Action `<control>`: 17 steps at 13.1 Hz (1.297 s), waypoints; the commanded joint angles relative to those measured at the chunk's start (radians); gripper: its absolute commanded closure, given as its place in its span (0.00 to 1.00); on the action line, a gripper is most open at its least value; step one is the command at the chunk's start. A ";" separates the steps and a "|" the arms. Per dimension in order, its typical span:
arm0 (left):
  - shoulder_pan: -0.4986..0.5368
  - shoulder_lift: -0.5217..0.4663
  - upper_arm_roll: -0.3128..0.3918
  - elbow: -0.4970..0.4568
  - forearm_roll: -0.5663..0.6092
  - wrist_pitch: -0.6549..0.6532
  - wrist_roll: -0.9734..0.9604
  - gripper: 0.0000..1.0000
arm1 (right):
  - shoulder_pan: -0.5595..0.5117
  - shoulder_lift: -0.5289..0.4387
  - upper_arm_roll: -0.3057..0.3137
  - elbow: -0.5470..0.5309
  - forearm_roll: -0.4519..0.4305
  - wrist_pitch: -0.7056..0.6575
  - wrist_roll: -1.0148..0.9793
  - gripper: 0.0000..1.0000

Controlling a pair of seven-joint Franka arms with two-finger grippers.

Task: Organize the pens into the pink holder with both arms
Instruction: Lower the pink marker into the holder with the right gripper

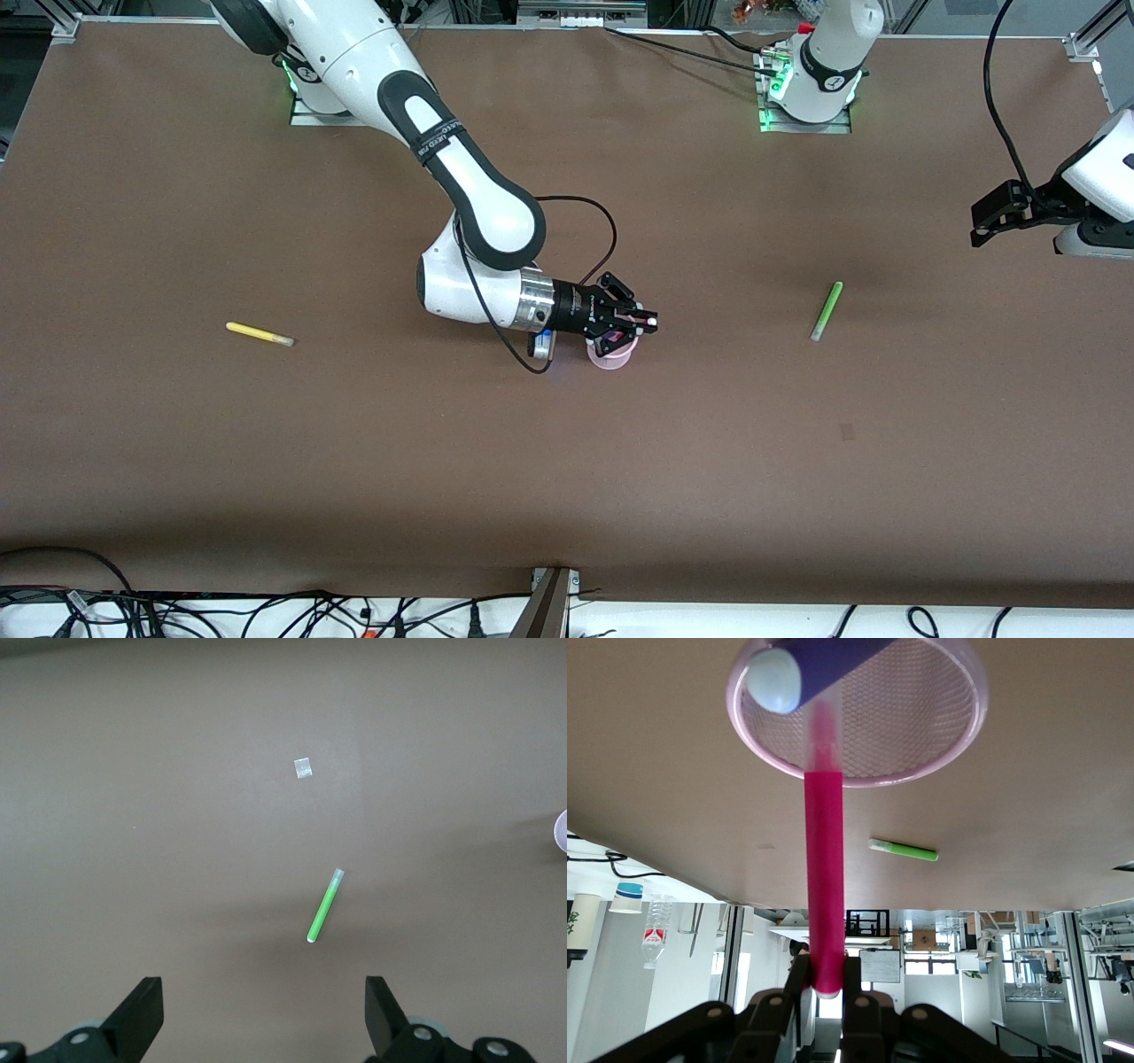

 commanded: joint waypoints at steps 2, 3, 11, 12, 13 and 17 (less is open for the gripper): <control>-0.001 0.014 0.000 0.034 -0.020 -0.025 0.008 0.00 | 0.003 0.000 -0.002 0.009 -0.019 -0.001 -0.061 0.99; -0.001 0.014 0.000 0.034 -0.020 -0.025 0.010 0.00 | 0.005 0.002 -0.002 0.009 -0.021 -0.001 -0.082 0.99; -0.001 0.014 0.000 0.034 -0.026 -0.038 0.010 0.00 | 0.002 0.023 0.000 0.002 -0.019 -0.002 -0.152 0.99; -0.001 0.014 0.002 0.034 -0.026 -0.038 0.010 0.00 | 0.002 0.022 -0.002 0.002 -0.019 -0.002 -0.150 0.98; -0.001 0.014 0.000 0.034 -0.026 -0.038 0.010 0.00 | 0.002 0.022 -0.002 0.002 -0.019 -0.002 -0.150 0.90; -0.001 0.014 0.000 0.034 -0.026 -0.038 0.008 0.00 | -0.011 0.017 -0.003 0.002 -0.036 -0.025 -0.150 0.48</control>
